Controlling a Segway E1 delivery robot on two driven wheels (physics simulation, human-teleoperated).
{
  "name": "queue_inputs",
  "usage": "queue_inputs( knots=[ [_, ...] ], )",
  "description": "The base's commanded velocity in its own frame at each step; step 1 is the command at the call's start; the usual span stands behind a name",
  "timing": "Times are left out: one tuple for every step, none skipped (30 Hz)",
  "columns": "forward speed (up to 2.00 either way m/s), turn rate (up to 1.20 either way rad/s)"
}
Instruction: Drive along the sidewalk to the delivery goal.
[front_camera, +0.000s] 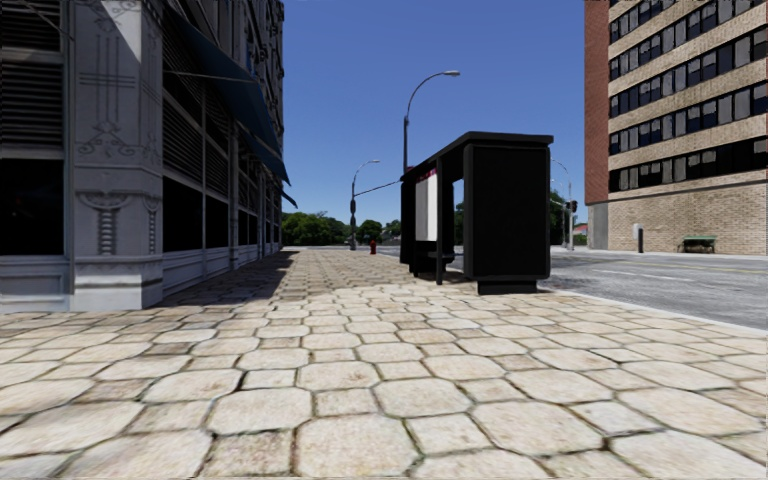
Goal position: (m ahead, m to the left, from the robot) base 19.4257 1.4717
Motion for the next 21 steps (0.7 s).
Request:
queue_inputs(
  knots=[
    [2.0,0.0],
    [2.0,0.0],
    [2.0,0.0],
    [2.0,0.0],
    [2.0,0.0],
    [2.0,0.0],
    [2.0,0.0],
    [2.0,0.0],
    [2.0,0.0],
    [2.0,0.0],
    [2.0,0.14],
    [2.0,0.22],
    [2.0,0.22],
    [2.0,0.62],
    [2.0,0.82],
    [2.0,0.91],
    [2.0,0.92],
    [2.0,0.04],
    [2.0,0.0],
    [2.0,0.0],
    [2.0,0.0]
  ],
)
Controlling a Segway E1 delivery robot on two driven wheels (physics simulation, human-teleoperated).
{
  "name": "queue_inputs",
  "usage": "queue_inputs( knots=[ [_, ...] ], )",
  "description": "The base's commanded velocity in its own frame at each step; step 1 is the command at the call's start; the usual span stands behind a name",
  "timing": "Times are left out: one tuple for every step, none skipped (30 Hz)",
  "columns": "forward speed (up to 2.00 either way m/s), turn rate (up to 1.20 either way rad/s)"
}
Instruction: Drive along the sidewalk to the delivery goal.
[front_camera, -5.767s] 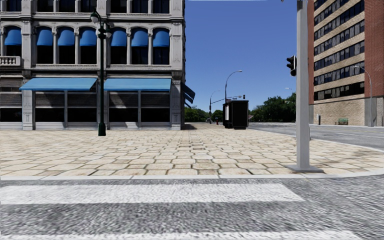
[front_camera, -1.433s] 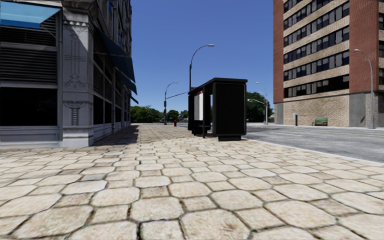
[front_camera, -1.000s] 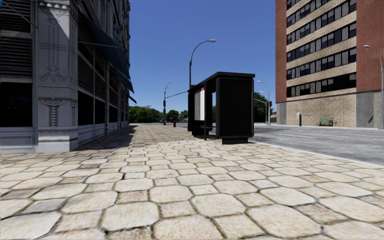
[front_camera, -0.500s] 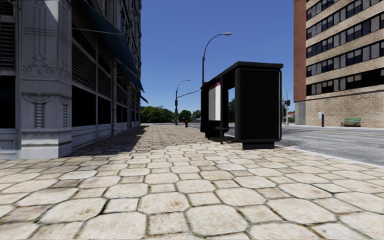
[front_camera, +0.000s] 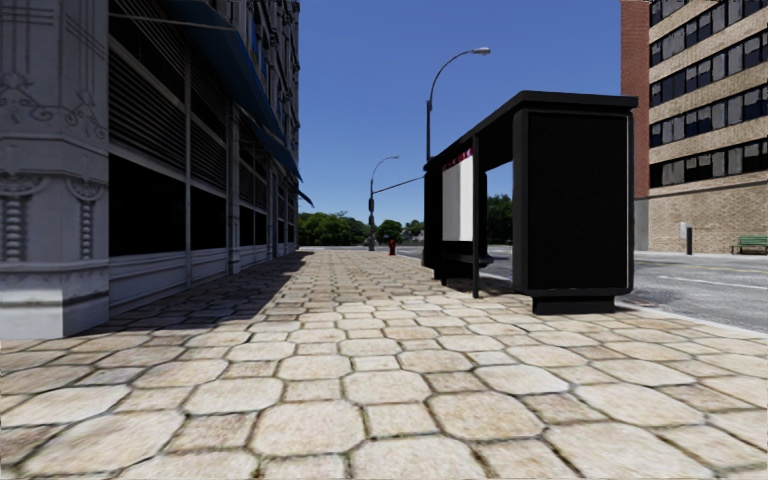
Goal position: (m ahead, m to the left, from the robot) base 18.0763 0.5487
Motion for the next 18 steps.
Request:
queue_inputs(
  knots=[
    [2.0,0.0],
    [2.0,0.0],
    [2.0,0.0],
    [2.0,0.0],
    [2.0,0.0],
    [2.0,0.0],
    [2.0,0.0],
    [2.0,0.0],
    [2.0,0.0],
    [2.0,0.0],
    [2.0,0.0],
    [2.0,0.0],
    [2.0,0.0],
    [2.0,0.0],
    [2.0,0.0],
    [2.0,0.0],
    [2.0,0.0],
    [2.0,0.0]
  ],
)
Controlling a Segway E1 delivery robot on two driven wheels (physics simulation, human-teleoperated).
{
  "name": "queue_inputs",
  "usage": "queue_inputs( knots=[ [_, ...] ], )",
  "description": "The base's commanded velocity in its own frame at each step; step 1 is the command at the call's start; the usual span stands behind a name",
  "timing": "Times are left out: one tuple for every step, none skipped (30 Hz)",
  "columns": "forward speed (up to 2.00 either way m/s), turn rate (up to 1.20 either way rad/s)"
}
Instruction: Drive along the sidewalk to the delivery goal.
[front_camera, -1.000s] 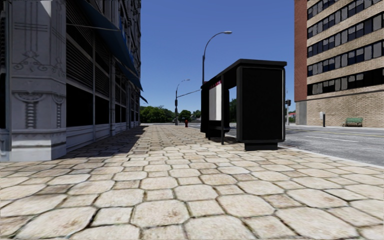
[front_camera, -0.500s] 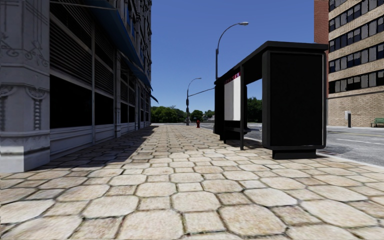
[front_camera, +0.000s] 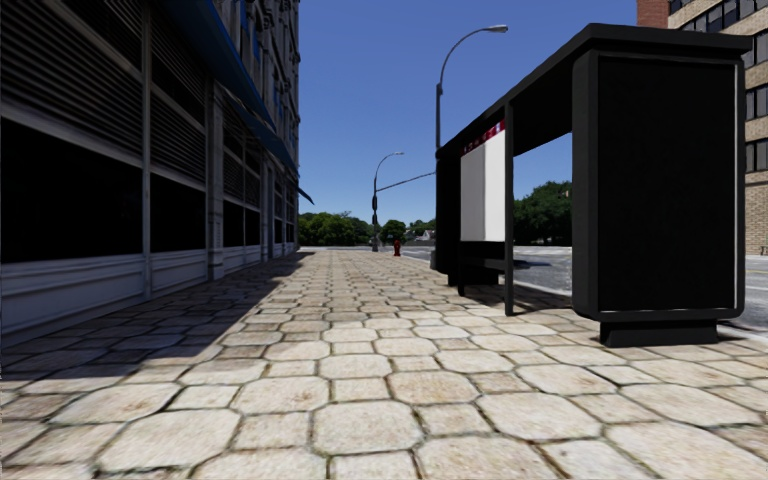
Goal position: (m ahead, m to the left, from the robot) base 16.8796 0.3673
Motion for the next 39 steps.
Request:
queue_inputs(
  knots=[
    [2.0,0.0],
    [2.0,0.0],
    [2.0,0.0],
    [2.0,0.0],
    [2.0,0.0],
    [2.0,0.0],
    [2.0,0.0],
    [2.0,0.0],
    [2.0,0.0],
    [2.0,0.0],
    [2.0,0.0],
    [2.0,0.0],
    [2.0,0.0],
    [2.0,0.0],
    [2.0,0.0],
    [2.0,0.0],
    [2.0,0.0],
    [2.0,0.0],
    [2.0,0.0],
    [2.0,0.0],
    [2.0,0.0],
    [2.0,0.0],
    [2.0,0.0],
    [2.0,0.0],
    [2.0,0.0],
    [2.0,0.0],
    [2.0,0.0],
    [2.0,0.0],
    [2.0,0.0],
    [2.0,0.0],
    [2.0,0.0],
    [2.0,0.0],
    [2.0,0.0],
    [2.0,0.0],
    [2.0,0.0],
    [2.0,0.0],
    [2.0,0.0],
    [2.0,0.0],
    [2.0,0.0]
  ],
)
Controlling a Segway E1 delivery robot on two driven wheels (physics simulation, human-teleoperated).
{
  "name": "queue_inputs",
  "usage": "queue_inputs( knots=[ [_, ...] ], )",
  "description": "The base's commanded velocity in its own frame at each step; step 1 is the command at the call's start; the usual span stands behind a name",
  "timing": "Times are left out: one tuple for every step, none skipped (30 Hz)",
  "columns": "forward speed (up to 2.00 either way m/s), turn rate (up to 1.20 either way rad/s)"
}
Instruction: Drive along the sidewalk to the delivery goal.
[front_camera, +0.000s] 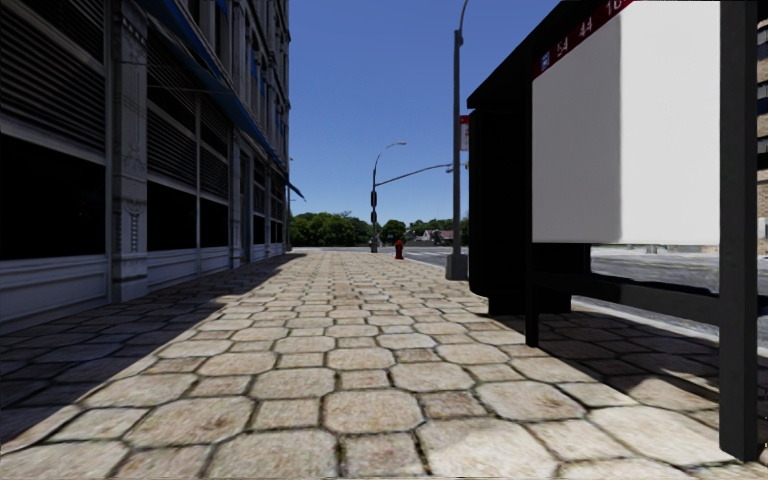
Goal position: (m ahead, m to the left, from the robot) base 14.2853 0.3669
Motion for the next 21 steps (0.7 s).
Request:
queue_inputs(
  knots=[
    [2.0,0.0],
    [2.0,0.0],
    [2.0,0.0],
    [2.0,0.0],
    [2.0,0.0],
    [2.0,0.0],
    [2.0,0.0],
    [2.0,0.0],
    [2.0,0.0],
    [2.0,0.0],
    [2.0,0.0],
    [2.0,0.0],
    [2.0,0.0],
    [2.0,0.0],
    [2.0,0.0],
    [2.0,0.0],
    [2.0,0.0],
    [2.0,0.0],
    [2.0,0.0],
    [2.0,0.0],
    [2.0,0.0]
  ],
)
